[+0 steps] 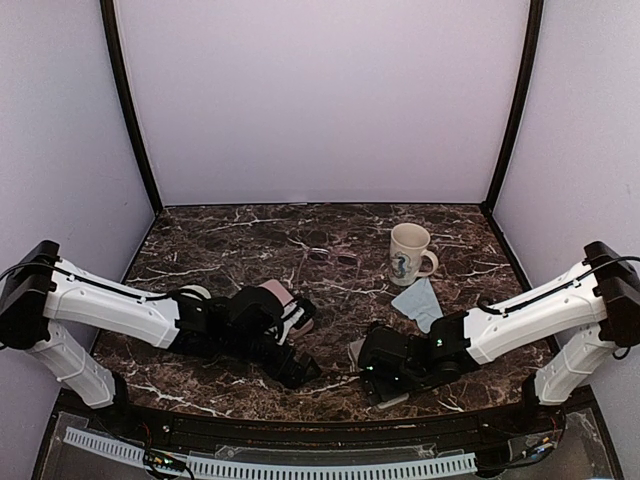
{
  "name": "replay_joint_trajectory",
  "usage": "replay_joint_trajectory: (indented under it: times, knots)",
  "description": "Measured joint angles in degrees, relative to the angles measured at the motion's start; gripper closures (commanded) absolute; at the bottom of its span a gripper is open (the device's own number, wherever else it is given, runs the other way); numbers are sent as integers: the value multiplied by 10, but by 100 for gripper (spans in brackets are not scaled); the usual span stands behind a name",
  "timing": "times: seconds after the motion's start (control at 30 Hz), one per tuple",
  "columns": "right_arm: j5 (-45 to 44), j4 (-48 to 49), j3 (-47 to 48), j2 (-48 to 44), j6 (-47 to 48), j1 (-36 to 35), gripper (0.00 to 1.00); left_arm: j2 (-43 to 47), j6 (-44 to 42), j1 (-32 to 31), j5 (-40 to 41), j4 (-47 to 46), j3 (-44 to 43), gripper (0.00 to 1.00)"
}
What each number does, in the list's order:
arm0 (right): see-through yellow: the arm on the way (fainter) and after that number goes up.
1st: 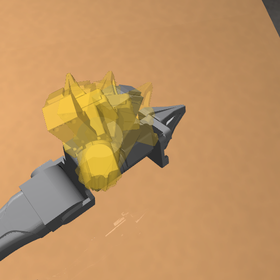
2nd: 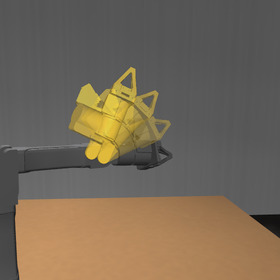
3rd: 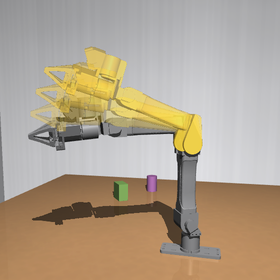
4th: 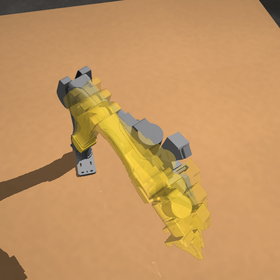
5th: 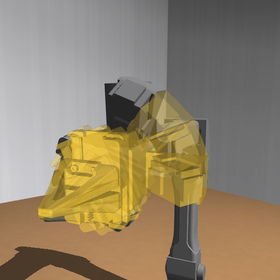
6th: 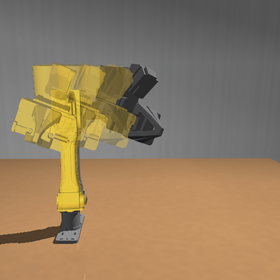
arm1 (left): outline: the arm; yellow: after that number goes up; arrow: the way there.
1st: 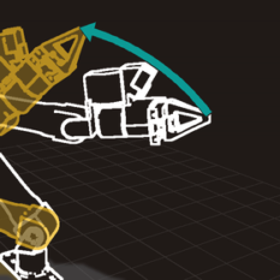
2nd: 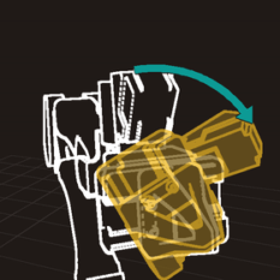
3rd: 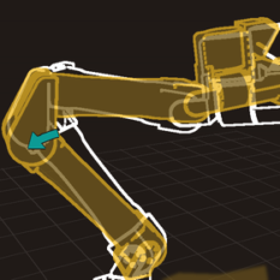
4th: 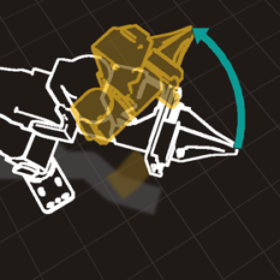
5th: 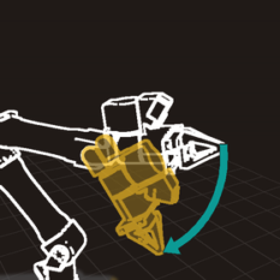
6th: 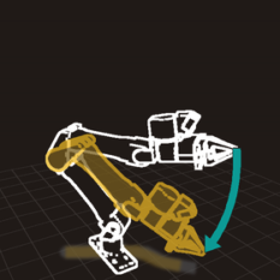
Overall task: Organize the sunglasses
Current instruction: Pick up the sunglasses case from the center of the board, then open the sunglasses case.
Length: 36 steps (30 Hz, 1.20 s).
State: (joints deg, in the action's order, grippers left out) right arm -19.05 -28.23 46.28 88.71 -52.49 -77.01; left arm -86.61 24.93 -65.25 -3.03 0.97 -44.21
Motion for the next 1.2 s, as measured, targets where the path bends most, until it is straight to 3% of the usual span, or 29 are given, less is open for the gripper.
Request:
replay_joint_trajectory:
  times: [0.23, 0.47, 0.63, 0.8, 1.0, 1.2]
  knots:
    - [1, 1, 0, -2, 7, -2, 42, -14, 10, 0, 5, -1, -7, 1]
    - [3, 10, -16, -46, 30, 4, 52, -16, 26, 7, 8, -31, -6, 1]
    - [39, 62, -54, -165, 69, 41, 52, 7, 28, 25, -23, -105, 27, 2]
    - [108, 135, -59, -248, 127, 90, 52, 46, 32, 56, -104, -239, 86, 3]
    - [194, 172, -45, -251, 183, 107, 52, 47, 43, 85, -218, -394, 106, 5]
    - [262, 198, -38, -244, 216, 107, 52, 47, 34, 86, -279, -468, 106, 2]
